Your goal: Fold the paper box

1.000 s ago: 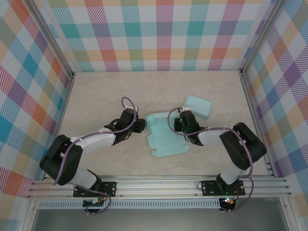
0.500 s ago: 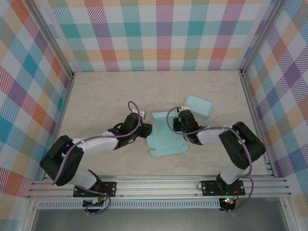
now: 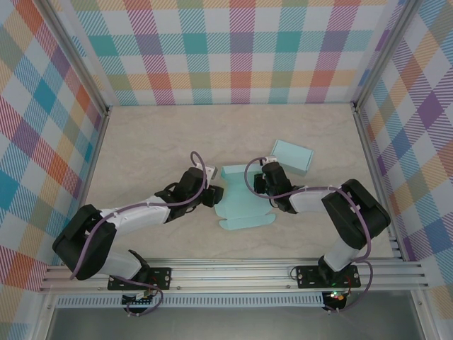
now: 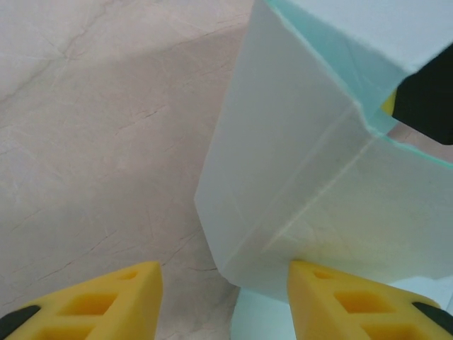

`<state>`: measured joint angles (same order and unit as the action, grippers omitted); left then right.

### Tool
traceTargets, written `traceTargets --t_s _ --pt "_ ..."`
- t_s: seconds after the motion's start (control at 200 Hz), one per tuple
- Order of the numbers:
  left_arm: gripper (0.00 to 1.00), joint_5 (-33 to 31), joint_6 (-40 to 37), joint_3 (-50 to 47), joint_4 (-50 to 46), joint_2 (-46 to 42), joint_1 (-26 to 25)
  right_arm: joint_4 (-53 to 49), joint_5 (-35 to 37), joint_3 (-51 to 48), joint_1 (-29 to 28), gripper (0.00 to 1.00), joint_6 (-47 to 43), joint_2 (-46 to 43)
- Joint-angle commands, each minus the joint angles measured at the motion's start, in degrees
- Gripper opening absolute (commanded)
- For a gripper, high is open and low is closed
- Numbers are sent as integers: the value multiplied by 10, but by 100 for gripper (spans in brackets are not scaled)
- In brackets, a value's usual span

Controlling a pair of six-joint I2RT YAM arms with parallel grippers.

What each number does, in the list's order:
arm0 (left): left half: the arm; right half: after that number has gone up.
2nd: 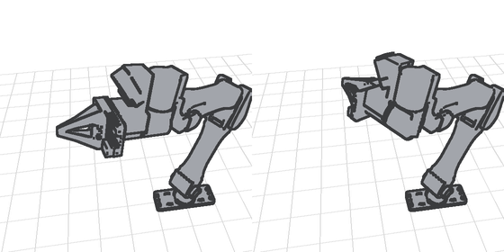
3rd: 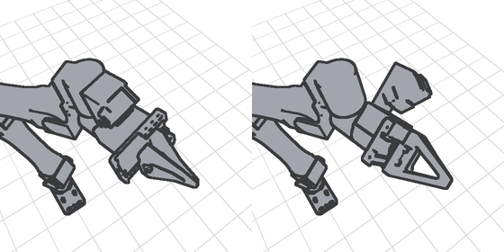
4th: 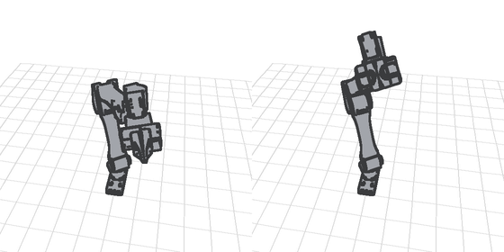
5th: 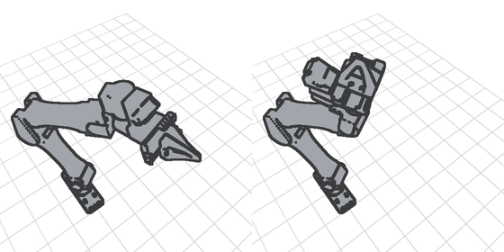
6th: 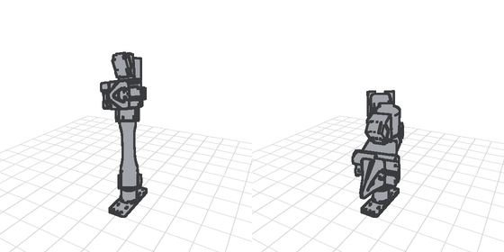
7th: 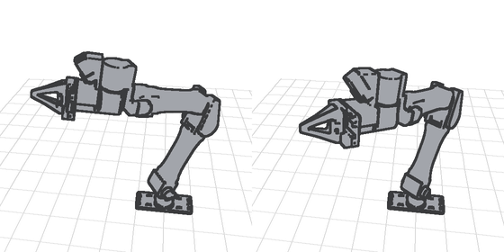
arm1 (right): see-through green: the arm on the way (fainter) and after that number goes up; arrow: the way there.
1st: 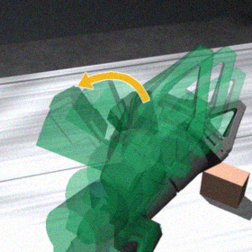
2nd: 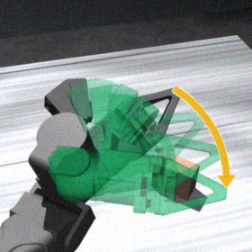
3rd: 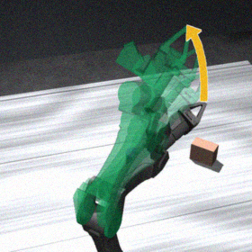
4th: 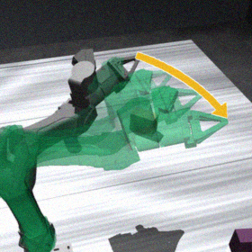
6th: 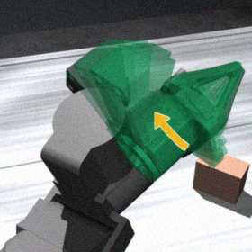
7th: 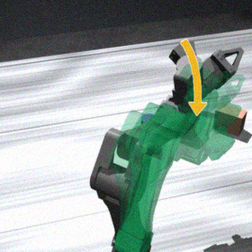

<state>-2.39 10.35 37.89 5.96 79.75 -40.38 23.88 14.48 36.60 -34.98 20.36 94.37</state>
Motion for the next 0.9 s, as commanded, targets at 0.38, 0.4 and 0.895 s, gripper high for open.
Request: traceTargets --t_s 0.38,0.4,0.895 --pt "57 -61 -33 69 3 50 -25 -32 -9 5 -15 0 1 4" --pt "56 -70 -33 70 1 51 -27 -33 -9 5 -16 0 1 3" --pt "29 -274 -23 80 21 71 -76 -38 -7 11 -33 0 35 -6"
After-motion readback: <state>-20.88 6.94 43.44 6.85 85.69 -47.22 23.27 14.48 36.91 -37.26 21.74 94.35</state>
